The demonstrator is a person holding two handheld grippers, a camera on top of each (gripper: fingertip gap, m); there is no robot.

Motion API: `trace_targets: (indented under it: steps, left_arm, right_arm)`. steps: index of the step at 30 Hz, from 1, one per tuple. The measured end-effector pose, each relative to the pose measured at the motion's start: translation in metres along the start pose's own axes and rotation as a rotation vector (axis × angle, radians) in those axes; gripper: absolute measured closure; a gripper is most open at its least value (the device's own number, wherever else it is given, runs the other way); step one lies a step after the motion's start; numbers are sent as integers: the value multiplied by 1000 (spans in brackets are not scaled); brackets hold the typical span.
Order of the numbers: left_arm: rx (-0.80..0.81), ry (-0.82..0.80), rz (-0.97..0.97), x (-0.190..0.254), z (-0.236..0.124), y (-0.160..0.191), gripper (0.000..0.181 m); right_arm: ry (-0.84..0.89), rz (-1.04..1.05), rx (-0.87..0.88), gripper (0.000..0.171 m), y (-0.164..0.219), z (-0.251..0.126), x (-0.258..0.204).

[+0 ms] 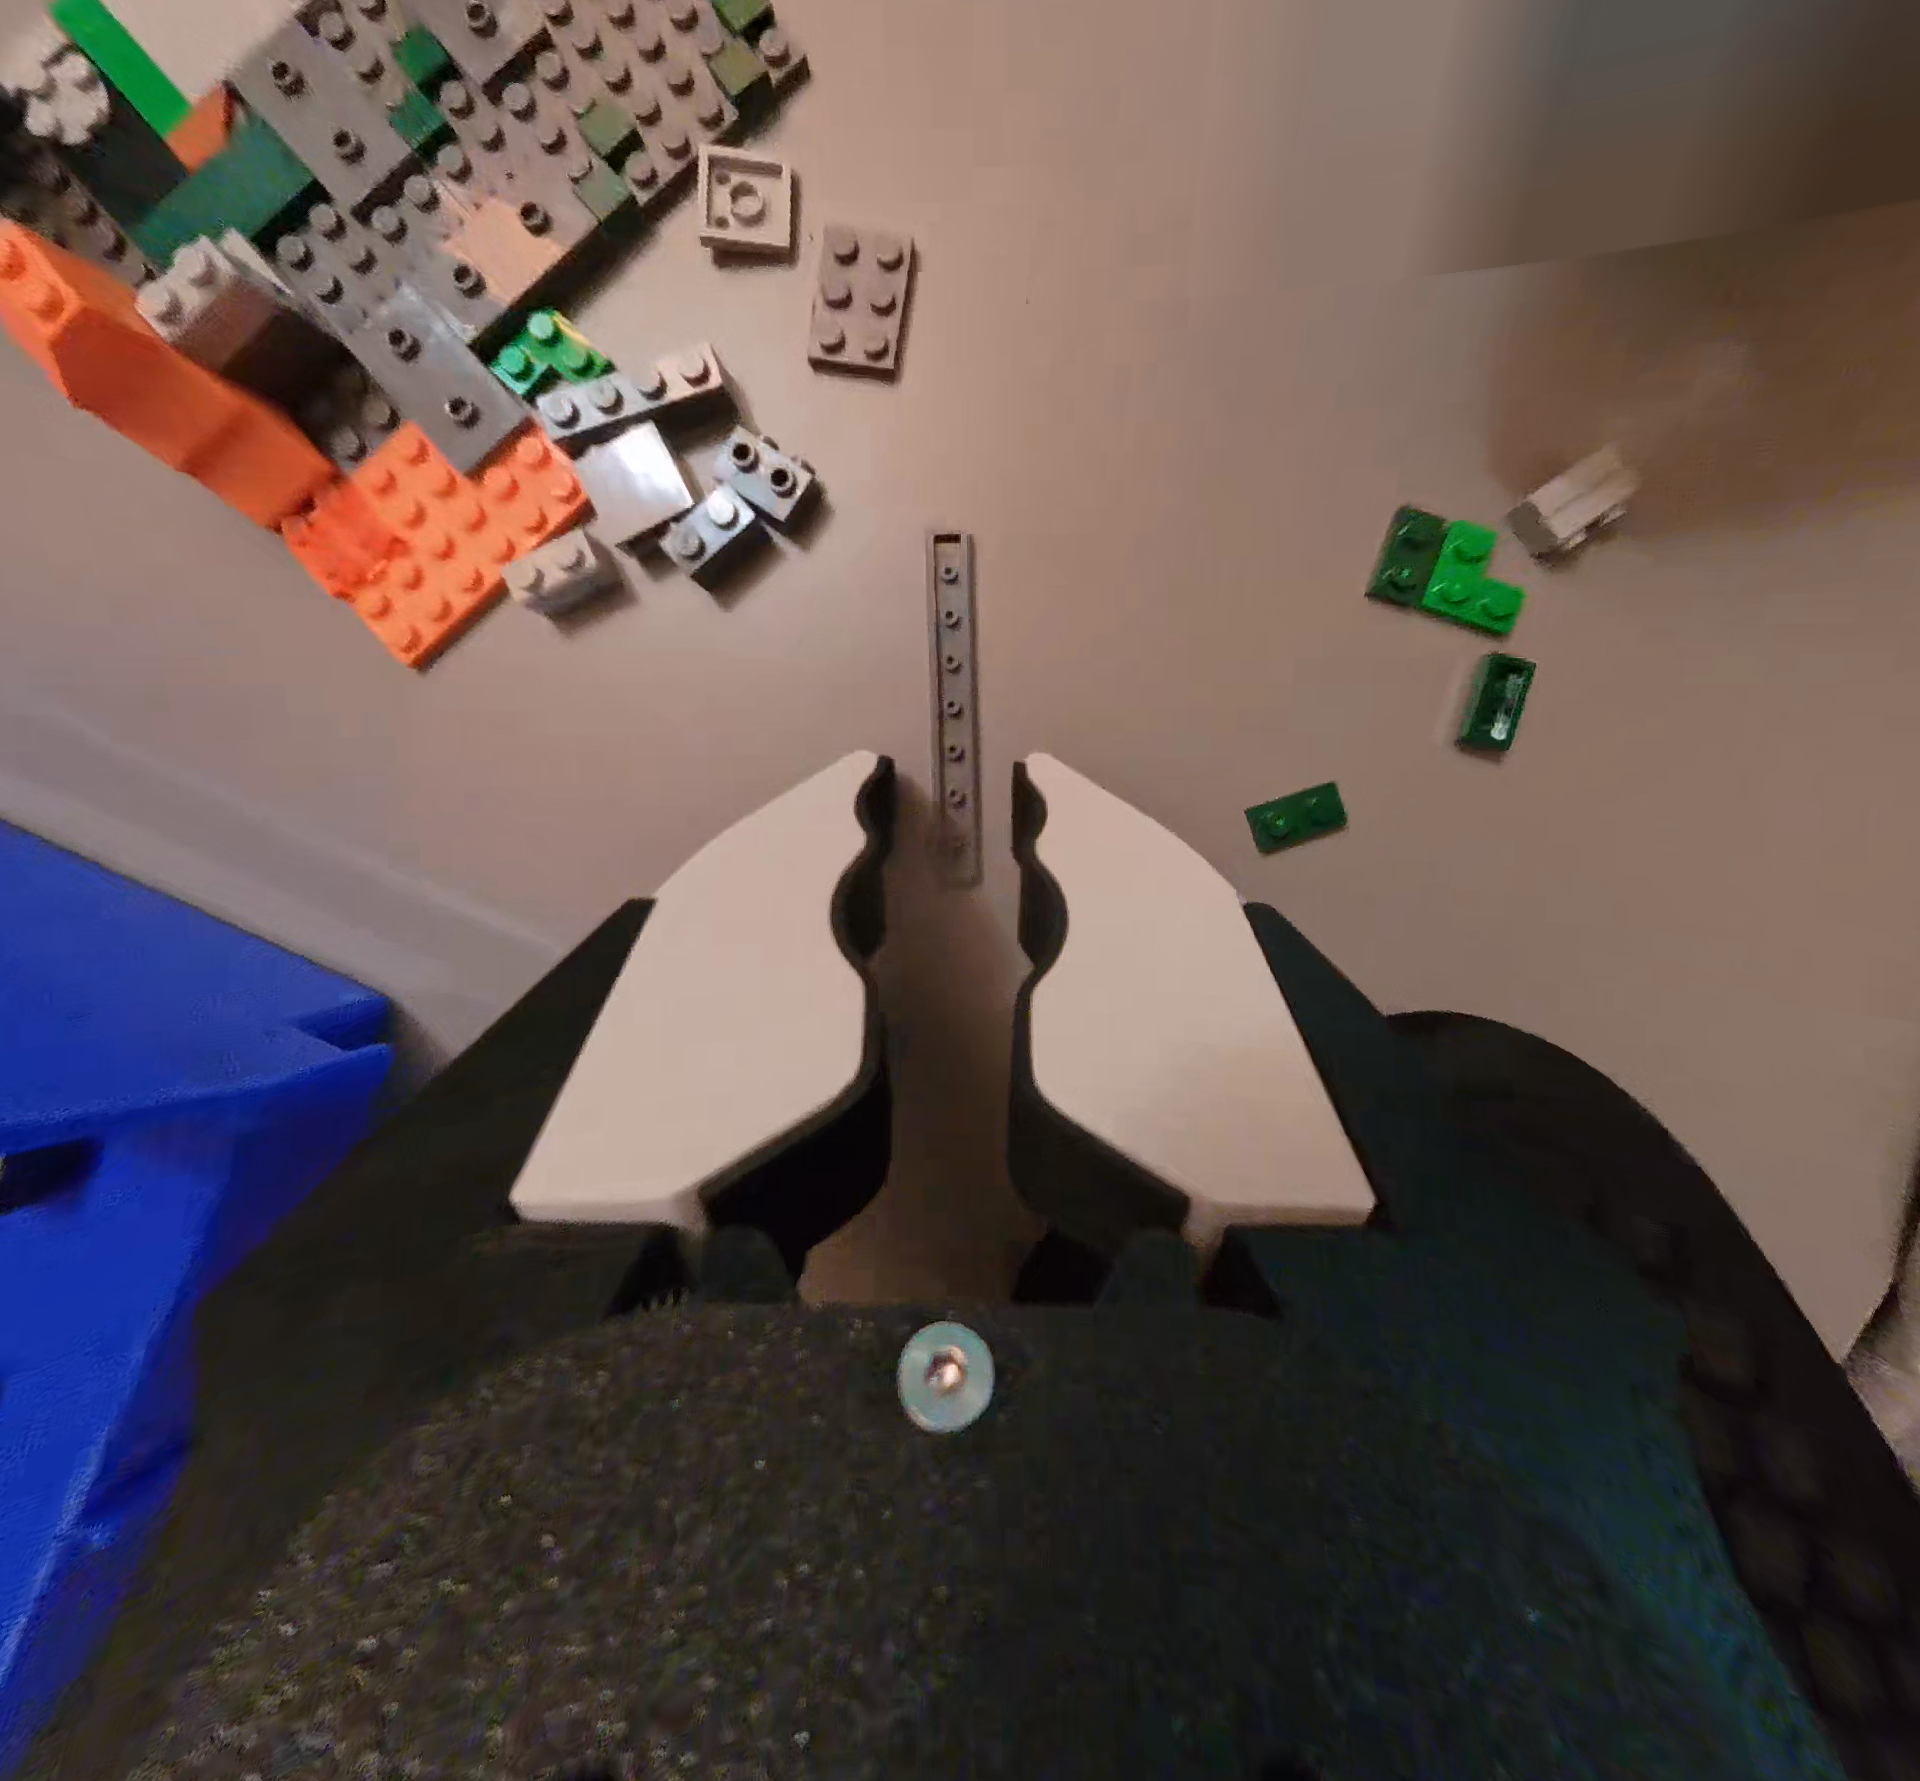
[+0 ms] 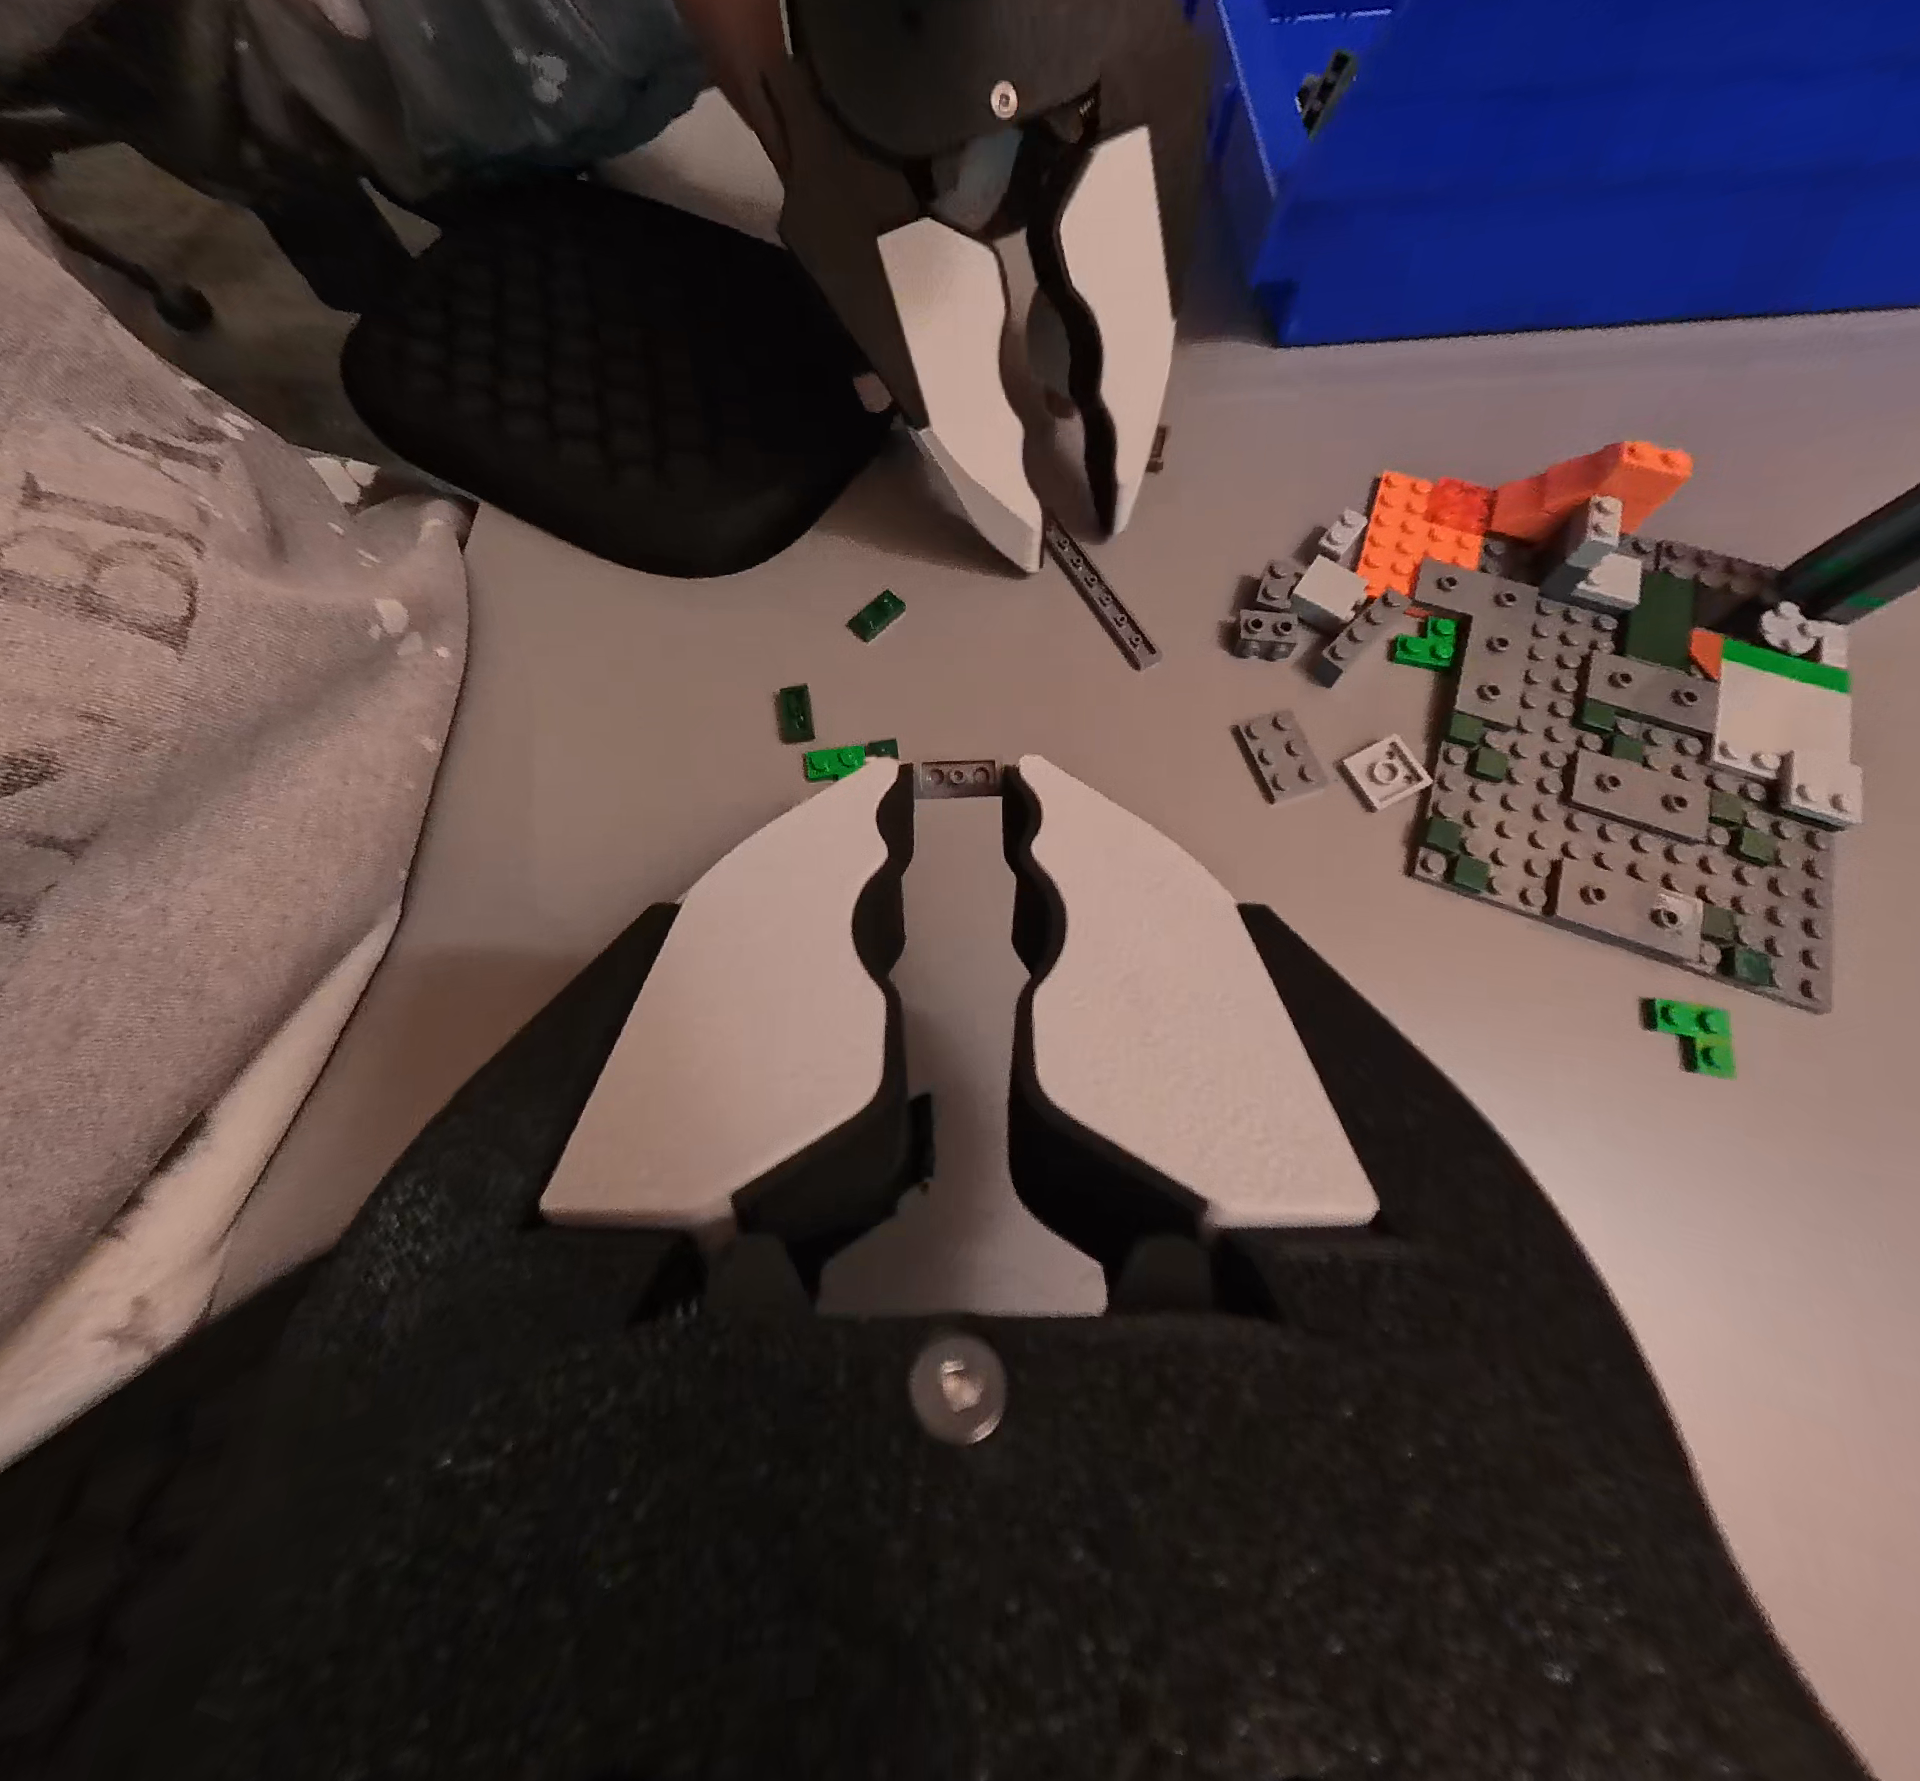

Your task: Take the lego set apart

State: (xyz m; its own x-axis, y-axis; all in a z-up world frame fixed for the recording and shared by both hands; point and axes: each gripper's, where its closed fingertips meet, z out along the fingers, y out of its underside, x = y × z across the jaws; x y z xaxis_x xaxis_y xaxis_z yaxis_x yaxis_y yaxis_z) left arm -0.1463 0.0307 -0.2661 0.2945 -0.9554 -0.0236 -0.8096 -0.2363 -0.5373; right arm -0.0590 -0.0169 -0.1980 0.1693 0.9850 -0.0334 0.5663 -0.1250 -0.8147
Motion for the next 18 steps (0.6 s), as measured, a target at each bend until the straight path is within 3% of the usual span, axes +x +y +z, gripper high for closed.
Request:
trace_targets:
  steps: [4,9,11,14,18]
  left_arm:
    - [-5,24,-36,1,2,1,173]
    - [4,17,-1,2,1,0,174]
    - [86,49,-21,6,-10,-9,173]
    - [261,-24,-40,-11,-55,-33,173]
    - [453,-244,-132,-68,-130,-44,174]
  right_arm:
    - [-4,-4,7,155,-3,0,-1]
    - [-4,-5,28,155,-9,1,-1]
    - [5,-4,30,155,-9,0,0]
    - [13,8,33,155,-7,-2,2]
    - [20,22,43,155,-6,-4,5]
